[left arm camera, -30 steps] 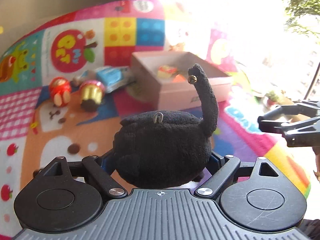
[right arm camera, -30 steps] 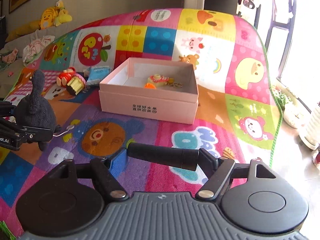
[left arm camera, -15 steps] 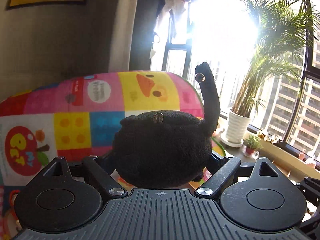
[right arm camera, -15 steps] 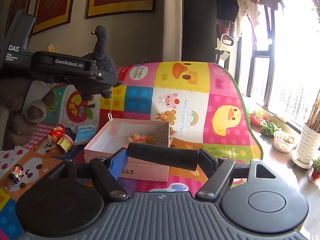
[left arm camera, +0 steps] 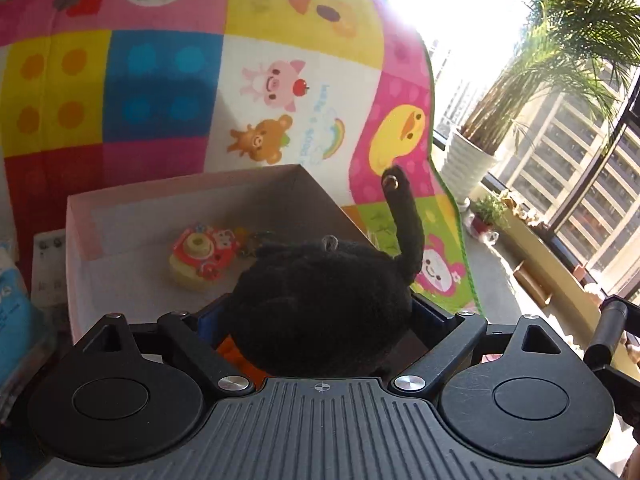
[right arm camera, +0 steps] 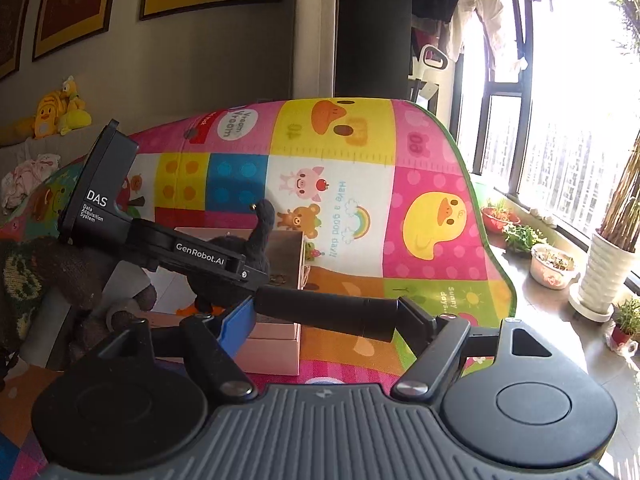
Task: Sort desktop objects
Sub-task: 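Carry the plush cat in the left tool while the right tool carries the foam tube into the pink box, then open both tools and withdraw them from the pink box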
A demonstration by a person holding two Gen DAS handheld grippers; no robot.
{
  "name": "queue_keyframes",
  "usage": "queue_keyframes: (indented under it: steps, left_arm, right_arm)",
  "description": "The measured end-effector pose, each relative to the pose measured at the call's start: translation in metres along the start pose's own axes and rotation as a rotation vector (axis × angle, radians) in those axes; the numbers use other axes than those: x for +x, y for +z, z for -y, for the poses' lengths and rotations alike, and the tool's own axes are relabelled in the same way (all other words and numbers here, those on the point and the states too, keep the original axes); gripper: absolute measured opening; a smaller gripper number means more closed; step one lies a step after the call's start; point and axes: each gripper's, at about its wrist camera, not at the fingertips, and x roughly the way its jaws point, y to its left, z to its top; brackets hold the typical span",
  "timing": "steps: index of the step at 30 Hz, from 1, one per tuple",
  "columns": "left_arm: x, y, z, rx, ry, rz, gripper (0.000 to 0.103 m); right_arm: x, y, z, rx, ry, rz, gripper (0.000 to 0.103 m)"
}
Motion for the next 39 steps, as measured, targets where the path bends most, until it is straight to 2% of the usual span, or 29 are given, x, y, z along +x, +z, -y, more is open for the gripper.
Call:
queue_keyframes:
  steps: [4,7,9,13,16,19,23,26,28,30,34,39]
  left_arm:
    - [-0.026,0.0,-0.016,-0.061,-0.046,0.053,0.097]
    - [-0.056,-0.004,-0.028,-0.102,-0.037,0.111,0.1]
    - [-0.081,-0.011,-0.031,-0.093,0.01,0.142,0.1]
    - [-0.118,-0.04,-0.03,-0.014,0.127,0.168,0.101]
    - [-0.142,-0.072,-0.032,0.029,0.184,0.157,0.101]
    - [-0.166,-0.095,-0.044,0.013,0.218,0.152,0.101]
    - [-0.194,-0.122,-0.07,-0.023,0.295,0.154,0.102]
    - [-0.209,-0.133,-0.095,-0.12,0.33,0.157,0.102]
    - [-0.221,-0.137,-0.111,-0.197,0.341,0.188,0.102]
    - [-0.238,-0.141,-0.121,-0.228,0.387,0.235,0.102]
    - [-0.278,-0.145,-0.136,-0.27,0.495,0.312,0.102]
    - [-0.317,-0.155,-0.148,-0.328,0.569,0.385,0.103]
  right_arm:
    - [0.012,0.013,0.0,0.013,0.002,0.0,0.076]
    - [0.024,0.029,-0.007,0.015,0.028,-0.001,0.076]
    - [0.039,0.043,-0.014,0.025,0.066,-0.017,0.076]
    - [0.088,0.075,-0.03,0.086,0.154,-0.083,0.076]
    - [0.129,0.089,-0.042,0.089,0.141,-0.116,0.077]
    - [0.152,0.093,-0.045,0.124,0.125,-0.152,0.08]
    - [0.143,0.086,-0.054,0.106,0.132,-0.156,0.084]
    - [0.127,0.08,-0.069,0.052,0.138,-0.152,0.084]
    - [0.113,0.076,-0.085,-0.006,0.157,-0.14,0.085]
    - [0.096,0.07,-0.106,-0.074,0.191,-0.125,0.085]
    - [0.066,0.046,-0.156,-0.196,0.347,-0.148,0.09]
    - [0.038,-0.014,-0.232,-0.32,0.599,-0.278,0.091]
